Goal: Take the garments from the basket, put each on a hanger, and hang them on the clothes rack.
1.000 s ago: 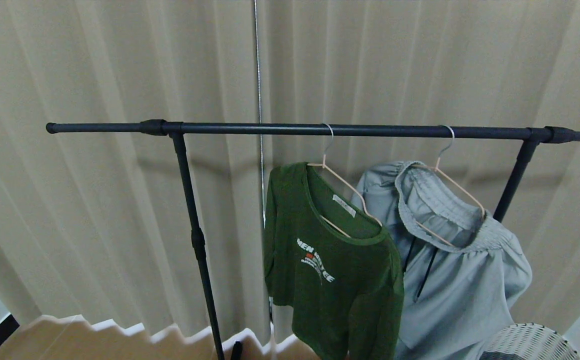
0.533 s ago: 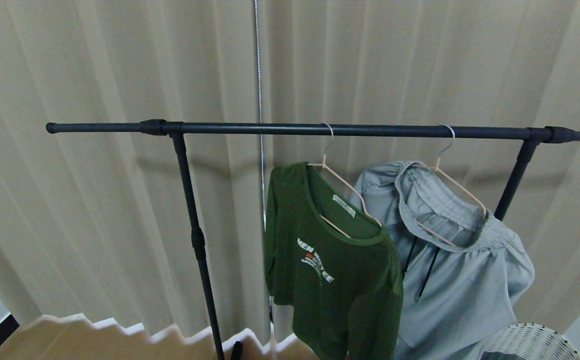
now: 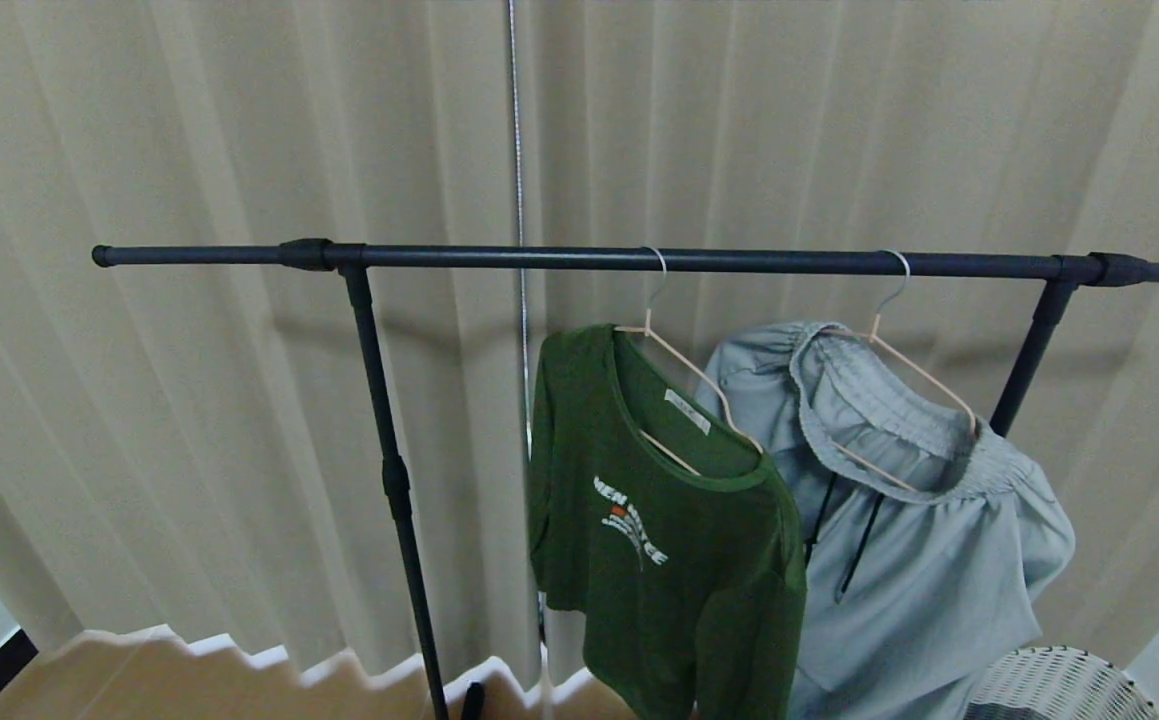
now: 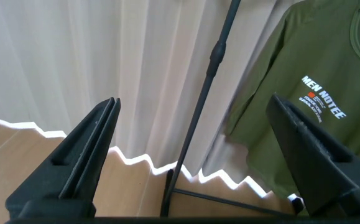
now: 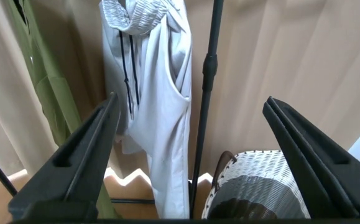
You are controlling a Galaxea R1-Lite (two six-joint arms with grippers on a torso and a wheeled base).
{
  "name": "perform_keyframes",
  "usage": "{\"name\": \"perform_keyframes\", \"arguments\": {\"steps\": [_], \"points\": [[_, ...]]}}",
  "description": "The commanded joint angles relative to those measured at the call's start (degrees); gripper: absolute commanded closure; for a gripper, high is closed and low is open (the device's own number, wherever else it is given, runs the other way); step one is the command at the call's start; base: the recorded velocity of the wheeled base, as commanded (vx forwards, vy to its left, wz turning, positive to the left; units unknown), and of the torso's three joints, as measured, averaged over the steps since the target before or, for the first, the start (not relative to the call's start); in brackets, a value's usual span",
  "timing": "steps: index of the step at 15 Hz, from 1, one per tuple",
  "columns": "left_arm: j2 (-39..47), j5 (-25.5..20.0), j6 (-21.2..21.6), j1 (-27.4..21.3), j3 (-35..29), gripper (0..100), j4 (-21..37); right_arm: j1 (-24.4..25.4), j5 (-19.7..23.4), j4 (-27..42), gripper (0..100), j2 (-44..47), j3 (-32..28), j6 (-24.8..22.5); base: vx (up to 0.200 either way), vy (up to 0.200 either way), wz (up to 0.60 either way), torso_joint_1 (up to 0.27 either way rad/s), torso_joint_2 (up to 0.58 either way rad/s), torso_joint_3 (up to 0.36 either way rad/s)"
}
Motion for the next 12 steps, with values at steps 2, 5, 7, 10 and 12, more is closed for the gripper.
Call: {"name": "perform_keyframes", "arguments": {"steps": [2, 5, 7, 10, 12], "points": [[0.1, 0.0, 0.0, 0.0, 0.0, 0, 0.0, 0.0, 0.0, 0.0, 0, 0.3, 0.0, 0.1, 0.000, 0.000, 0.00, 0.000, 0.00, 0.000], [0.1, 0.0, 0.0, 0.0, 0.0, 0, 0.0, 0.0, 0.0, 0.0, 0, 0.3, 0.0, 0.1, 0.000, 0.000, 0.00, 0.000, 0.00, 0.000], [0.1, 0.0, 0.0, 0.0, 0.0, 0, 0.0, 0.0, 0.0, 0.0, 0, 0.3, 0.0, 0.2, 0.000, 0.000, 0.00, 0.000, 0.00, 0.000], [0.1, 0.0, 0.0, 0.0, 0.0, 0, 0.0, 0.0, -0.1, 0.0, 0, 0.3, 0.0, 0.5, 0.000, 0.000, 0.00, 0.000, 0.00, 0.000], [0.1, 0.0, 0.0, 0.0, 0.0, 0, 0.0, 0.0, -0.1, 0.0, 0, 0.3, 0.0, 0.4, 0.000, 0.000, 0.00, 0.000, 0.00, 0.000]]}}
